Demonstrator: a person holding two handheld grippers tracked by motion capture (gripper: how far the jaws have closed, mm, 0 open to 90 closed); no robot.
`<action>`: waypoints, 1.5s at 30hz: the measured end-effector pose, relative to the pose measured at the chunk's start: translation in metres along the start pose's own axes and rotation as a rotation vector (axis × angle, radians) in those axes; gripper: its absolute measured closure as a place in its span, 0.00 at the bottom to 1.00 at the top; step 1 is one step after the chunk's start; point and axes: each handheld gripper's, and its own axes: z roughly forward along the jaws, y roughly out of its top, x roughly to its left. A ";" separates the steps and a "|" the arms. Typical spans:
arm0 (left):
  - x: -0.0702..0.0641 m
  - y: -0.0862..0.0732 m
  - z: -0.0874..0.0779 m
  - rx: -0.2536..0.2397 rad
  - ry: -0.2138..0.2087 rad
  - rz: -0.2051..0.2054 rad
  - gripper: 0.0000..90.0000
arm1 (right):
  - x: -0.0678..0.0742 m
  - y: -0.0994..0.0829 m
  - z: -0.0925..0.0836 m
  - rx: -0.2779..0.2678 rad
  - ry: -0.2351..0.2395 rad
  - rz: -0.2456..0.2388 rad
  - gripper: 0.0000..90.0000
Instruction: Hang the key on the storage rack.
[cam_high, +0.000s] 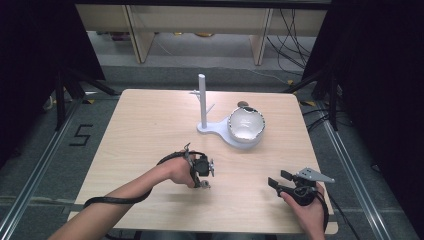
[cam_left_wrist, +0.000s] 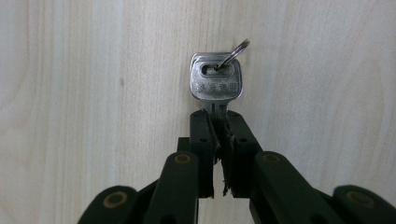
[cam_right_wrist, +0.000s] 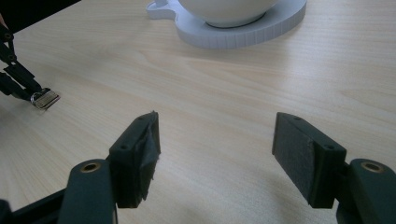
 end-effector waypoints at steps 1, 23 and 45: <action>0.001 -0.001 -0.001 -0.004 0.001 -0.005 0.92 | 0.000 0.000 0.000 -0.001 -0.001 -0.001 0.37; 0.042 -0.014 -0.077 -0.076 0.240 -0.079 0.92 | -0.002 0.000 -0.001 -0.005 -0.011 0.000 0.37; 0.070 -0.019 -0.120 -0.214 0.424 -0.187 0.92 | -0.004 -0.001 0.000 -0.019 0.000 0.003 0.37</action>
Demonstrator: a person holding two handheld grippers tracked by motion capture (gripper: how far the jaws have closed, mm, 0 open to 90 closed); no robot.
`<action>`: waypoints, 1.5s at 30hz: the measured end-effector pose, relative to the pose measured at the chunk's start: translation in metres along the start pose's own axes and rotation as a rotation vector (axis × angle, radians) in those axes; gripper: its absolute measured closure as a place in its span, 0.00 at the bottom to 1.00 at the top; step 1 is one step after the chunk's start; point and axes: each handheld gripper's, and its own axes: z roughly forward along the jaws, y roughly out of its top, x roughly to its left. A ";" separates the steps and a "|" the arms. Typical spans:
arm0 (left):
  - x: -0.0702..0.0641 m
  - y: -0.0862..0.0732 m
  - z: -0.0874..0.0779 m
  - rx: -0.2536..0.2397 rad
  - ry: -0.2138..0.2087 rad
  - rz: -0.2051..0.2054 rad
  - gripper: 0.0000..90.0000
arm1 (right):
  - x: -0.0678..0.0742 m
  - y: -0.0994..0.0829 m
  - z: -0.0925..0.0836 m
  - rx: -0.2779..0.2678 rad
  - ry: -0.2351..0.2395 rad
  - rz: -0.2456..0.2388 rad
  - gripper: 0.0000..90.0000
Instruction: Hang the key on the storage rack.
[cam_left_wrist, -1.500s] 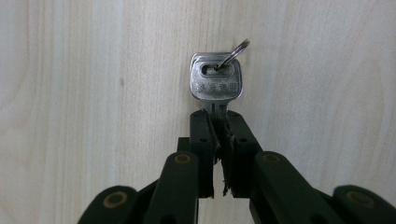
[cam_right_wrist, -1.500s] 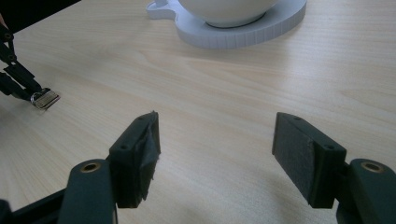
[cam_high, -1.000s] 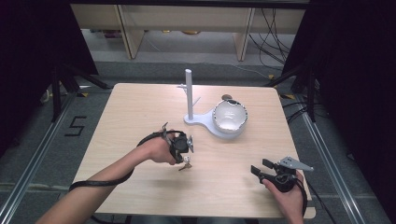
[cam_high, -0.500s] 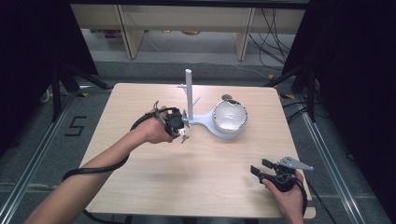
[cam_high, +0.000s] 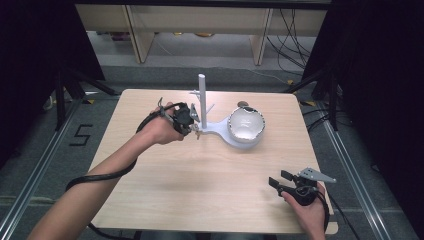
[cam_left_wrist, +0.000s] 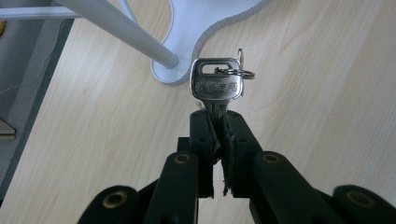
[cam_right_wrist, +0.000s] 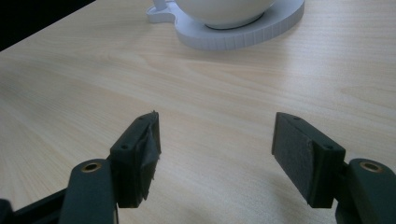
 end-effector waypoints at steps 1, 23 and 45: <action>0.002 0.000 -0.001 -0.010 0.008 -0.008 0.92 | 0.000 0.000 0.000 0.001 0.000 0.000 0.37; 0.049 0.005 -0.019 -0.168 0.161 -0.077 0.92 | 0.000 0.000 0.000 0.009 -0.006 -0.005 0.37; 0.066 0.006 -0.023 -0.216 0.238 -0.106 0.92 | 0.001 0.000 0.001 0.014 -0.010 0.010 0.37</action>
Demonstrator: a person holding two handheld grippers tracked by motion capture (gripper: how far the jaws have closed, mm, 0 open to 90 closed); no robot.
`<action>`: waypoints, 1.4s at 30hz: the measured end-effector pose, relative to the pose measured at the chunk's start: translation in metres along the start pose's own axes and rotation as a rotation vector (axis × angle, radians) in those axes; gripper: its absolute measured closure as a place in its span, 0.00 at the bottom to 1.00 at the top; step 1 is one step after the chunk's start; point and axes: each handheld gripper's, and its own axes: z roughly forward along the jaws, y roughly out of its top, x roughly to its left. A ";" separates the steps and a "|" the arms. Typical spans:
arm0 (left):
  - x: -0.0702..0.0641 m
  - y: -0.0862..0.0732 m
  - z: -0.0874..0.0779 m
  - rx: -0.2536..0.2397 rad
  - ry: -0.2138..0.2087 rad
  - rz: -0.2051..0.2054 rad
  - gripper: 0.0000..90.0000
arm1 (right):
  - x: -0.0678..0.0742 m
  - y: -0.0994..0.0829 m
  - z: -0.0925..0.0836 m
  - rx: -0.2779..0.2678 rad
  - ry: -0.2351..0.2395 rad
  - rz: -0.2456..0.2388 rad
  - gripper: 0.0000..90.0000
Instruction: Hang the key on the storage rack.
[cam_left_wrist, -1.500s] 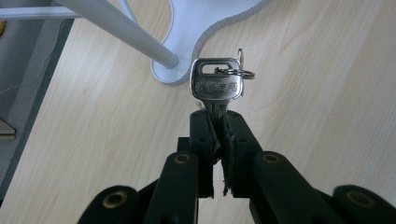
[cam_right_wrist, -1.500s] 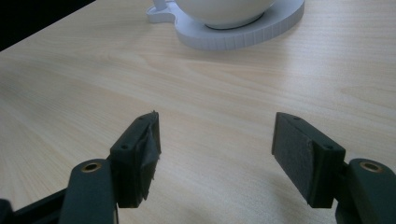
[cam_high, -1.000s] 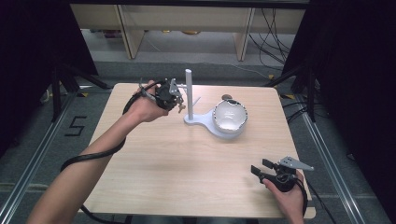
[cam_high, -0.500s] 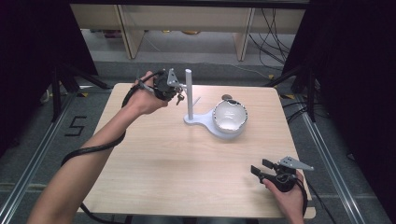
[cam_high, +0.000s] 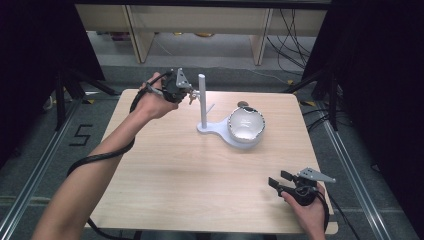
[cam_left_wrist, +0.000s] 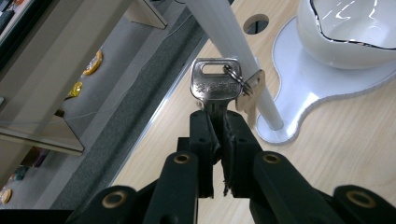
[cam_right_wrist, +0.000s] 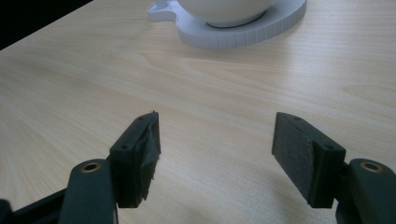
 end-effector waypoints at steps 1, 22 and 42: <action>0.001 -0.001 0.000 -0.001 0.000 -0.001 0.92 | 0.000 0.000 -0.001 0.009 -0.001 -0.001 0.37; -0.002 -0.014 0.001 -0.010 0.025 -0.001 0.92 | 0.004 -0.001 0.001 -0.001 0.018 0.039 0.37; -0.017 -0.018 0.006 0.005 0.023 0.016 0.92 | 0.002 0.000 0.000 0.003 0.015 -0.003 0.37</action>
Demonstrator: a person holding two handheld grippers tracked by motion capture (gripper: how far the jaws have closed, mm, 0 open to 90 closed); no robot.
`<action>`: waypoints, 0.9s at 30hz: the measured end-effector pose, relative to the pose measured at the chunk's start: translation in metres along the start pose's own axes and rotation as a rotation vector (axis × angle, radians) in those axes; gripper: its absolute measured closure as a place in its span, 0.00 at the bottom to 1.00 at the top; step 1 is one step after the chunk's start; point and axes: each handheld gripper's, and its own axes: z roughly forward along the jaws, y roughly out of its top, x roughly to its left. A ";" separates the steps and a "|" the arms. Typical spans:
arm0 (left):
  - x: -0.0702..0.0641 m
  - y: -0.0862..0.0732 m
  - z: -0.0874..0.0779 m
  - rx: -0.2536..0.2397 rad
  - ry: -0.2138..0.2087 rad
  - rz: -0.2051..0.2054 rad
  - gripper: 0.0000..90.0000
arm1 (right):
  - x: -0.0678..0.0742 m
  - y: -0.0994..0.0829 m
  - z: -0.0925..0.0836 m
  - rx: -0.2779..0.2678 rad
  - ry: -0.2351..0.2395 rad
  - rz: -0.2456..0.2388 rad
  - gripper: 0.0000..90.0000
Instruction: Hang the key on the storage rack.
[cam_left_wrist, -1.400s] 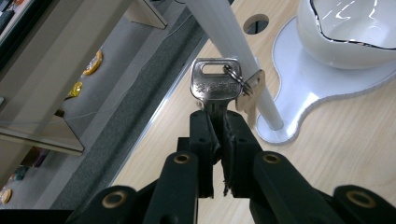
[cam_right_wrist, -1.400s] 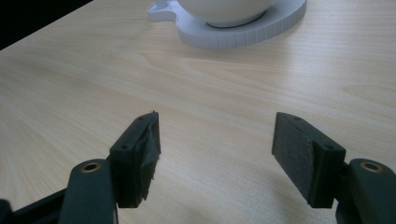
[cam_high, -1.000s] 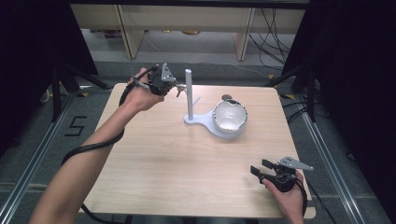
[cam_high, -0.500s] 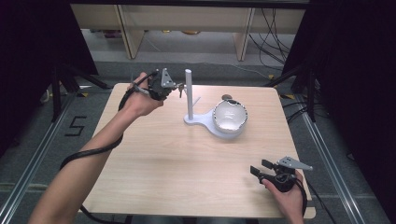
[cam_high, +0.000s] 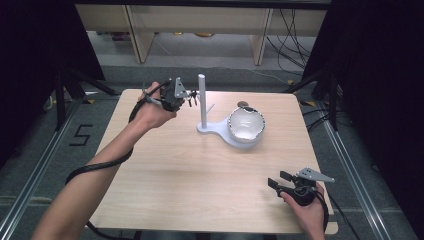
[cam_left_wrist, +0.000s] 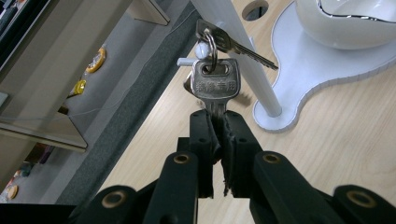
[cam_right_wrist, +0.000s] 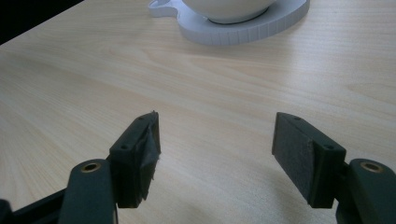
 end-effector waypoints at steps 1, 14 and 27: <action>0.000 0.000 0.000 0.000 0.001 -0.001 0.92 | 0.000 0.000 0.000 0.000 0.000 0.001 0.37; -0.004 -0.004 0.003 -0.019 -0.029 -0.035 0.82 | 0.003 0.000 -0.001 0.009 0.015 0.045 0.37; -0.016 -0.037 -0.002 -0.137 -0.104 -0.188 0.43 | 0.000 0.000 0.000 0.001 -0.001 -0.011 0.37</action>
